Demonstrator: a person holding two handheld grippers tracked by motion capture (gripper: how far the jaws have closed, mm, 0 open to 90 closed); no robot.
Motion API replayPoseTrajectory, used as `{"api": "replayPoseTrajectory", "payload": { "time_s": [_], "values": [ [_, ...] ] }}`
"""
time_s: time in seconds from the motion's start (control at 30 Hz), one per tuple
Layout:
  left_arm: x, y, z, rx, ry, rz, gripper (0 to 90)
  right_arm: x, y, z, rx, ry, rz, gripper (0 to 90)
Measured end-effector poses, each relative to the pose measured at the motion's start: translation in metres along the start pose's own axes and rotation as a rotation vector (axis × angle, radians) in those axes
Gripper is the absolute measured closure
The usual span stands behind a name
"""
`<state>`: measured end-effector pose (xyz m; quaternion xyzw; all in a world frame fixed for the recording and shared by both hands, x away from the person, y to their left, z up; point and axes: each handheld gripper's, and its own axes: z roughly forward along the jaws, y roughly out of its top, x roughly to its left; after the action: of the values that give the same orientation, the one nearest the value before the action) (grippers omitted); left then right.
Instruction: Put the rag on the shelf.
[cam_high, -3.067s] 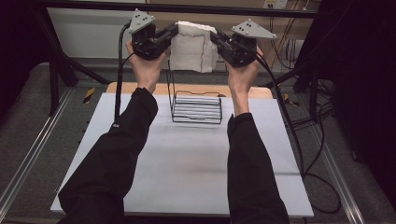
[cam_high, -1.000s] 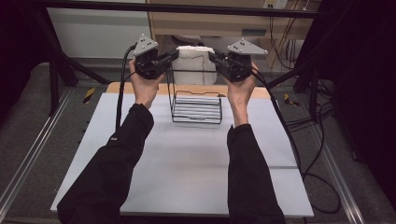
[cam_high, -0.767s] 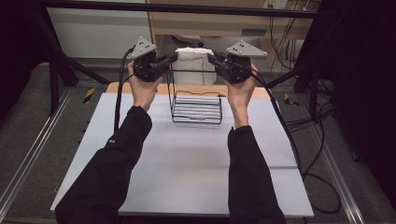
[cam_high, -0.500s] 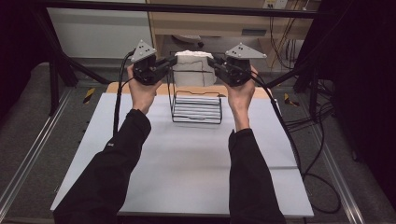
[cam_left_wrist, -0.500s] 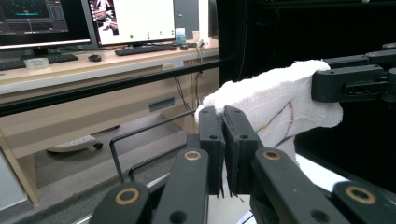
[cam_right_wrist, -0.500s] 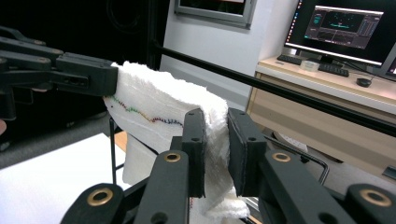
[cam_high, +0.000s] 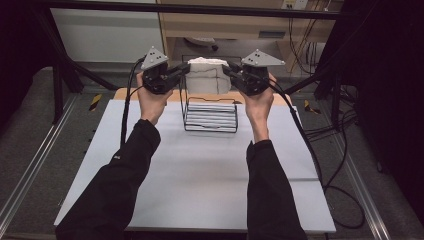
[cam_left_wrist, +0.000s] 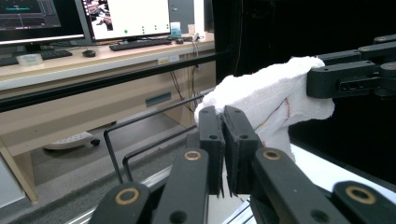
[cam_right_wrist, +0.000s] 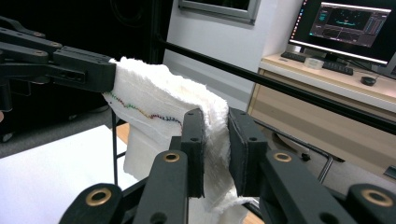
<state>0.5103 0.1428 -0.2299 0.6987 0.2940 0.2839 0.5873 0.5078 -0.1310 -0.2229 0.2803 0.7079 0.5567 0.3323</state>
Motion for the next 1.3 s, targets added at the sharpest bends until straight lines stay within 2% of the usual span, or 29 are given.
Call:
{"api": "replayPoseTrajectory", "payload": {
  "time_s": [0.3,0.5,0.63,0.83,1.07,1.3],
  "values": [
    [-0.004,-0.004,-0.005,0.029,-0.009,0.025,86.3,0.002,-0.003,-0.006,0.018,0.028,0.002,73.8],
    [-0.006,-0.007,-0.007,0.049,-0.009,0.021,86.3,0.007,-0.005,-0.011,0.042,0.047,-0.002,73.2],
    [-0.008,-0.009,-0.007,0.065,-0.01,0.03,86.3,0.008,-0.009,-0.013,0.054,0.059,0.017,72.4],
    [-0.011,-0.016,-0.009,0.086,-0.016,0.03,85.7,0.011,-0.015,-0.015,0.07,0.072,0.018,73.5],
    [-0.012,-0.022,-0.012,0.107,-0.016,0.035,85.3,0.014,-0.021,-0.015,0.09,0.076,0.022,70.1],
    [-0.014,-0.024,-0.011,0.119,-0.01,0.051,85.7,0.014,-0.023,-0.017,0.08,0.075,0.029,66.6]
  ]
}}
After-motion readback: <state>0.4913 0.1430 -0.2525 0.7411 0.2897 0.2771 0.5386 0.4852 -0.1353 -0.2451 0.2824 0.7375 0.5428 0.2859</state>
